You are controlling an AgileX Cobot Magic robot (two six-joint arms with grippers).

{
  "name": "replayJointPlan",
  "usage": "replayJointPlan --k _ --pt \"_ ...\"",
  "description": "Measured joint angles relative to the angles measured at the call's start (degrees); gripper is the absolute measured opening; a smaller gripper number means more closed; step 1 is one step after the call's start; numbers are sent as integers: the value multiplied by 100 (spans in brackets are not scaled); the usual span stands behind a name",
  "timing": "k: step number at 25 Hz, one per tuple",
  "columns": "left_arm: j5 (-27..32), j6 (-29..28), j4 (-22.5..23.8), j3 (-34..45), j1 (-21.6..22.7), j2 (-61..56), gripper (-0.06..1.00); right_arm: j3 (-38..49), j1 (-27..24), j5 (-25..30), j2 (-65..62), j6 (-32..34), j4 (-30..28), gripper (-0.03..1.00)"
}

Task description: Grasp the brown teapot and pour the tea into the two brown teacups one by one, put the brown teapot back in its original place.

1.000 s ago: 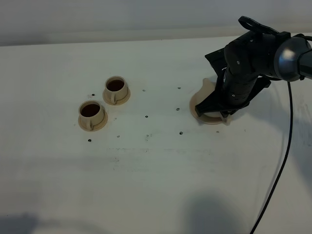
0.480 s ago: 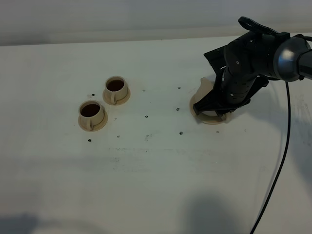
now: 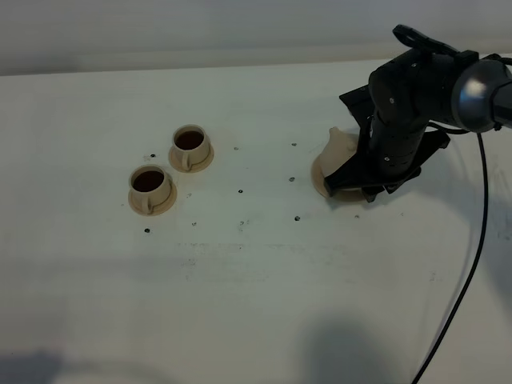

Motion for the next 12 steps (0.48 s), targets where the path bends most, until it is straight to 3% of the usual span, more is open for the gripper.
replayJointPlan --k 6,12 --pt "0 0 0 0 0 0 52 52 0 817 -532 6 25 33" --pt "0 0 0 0 0 0 52 1084 0 806 -1535 6 469 33"
